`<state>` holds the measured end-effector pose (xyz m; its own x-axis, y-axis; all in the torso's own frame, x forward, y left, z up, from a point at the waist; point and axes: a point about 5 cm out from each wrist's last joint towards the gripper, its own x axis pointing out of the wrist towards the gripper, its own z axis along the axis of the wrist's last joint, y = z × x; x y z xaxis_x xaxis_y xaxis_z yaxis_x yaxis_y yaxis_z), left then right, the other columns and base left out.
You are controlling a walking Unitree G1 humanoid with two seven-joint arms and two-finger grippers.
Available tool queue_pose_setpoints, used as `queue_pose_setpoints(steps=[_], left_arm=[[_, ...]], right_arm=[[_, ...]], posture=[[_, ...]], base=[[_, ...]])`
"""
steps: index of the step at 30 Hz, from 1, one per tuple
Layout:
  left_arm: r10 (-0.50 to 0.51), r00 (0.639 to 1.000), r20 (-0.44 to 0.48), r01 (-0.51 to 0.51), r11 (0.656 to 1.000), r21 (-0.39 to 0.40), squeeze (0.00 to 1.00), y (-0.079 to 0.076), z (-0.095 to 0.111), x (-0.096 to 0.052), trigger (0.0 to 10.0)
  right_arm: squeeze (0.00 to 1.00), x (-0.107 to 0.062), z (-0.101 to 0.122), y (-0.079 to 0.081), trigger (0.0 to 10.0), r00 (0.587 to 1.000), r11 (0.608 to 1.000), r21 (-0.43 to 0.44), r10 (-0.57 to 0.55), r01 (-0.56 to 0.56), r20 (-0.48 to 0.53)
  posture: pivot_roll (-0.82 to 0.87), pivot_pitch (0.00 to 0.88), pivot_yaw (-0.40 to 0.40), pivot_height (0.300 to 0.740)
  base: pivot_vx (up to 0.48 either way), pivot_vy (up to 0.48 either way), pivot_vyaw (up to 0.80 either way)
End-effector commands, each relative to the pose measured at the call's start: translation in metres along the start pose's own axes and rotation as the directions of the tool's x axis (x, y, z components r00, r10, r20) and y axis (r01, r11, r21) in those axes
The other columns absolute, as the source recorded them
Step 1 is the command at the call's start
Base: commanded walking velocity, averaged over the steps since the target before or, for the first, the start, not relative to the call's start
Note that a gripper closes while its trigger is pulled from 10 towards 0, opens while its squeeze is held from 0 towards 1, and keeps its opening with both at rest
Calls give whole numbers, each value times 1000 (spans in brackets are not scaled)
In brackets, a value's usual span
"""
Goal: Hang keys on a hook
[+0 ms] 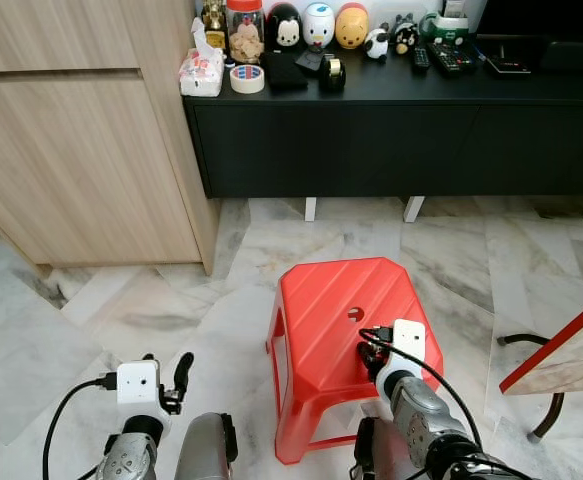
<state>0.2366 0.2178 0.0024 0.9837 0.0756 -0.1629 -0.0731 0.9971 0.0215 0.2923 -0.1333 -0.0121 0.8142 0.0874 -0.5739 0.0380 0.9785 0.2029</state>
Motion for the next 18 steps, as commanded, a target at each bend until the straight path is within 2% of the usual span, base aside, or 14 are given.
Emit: queue_pose_setpoints(steps=[1, 18], left_arm=[[-8, 1000, -30, 8, 1000, 8, 0, -1, -7, -5, 10000], [-13, 999, -32, 13, 1000, 7, 0, -2, -8, -5, 10000]], right_arm=[[0, -1, -6, 1, 0, 999, 1000, -15, 4, -4, -32], [0, 1, 2, 7, 0, 999, 999, -40, 32, -32, 8]], posture=[[111, 103, -42, 591], [113, 100, -42, 591]], base=[[0, 0, 0], [0, 0, 0]])
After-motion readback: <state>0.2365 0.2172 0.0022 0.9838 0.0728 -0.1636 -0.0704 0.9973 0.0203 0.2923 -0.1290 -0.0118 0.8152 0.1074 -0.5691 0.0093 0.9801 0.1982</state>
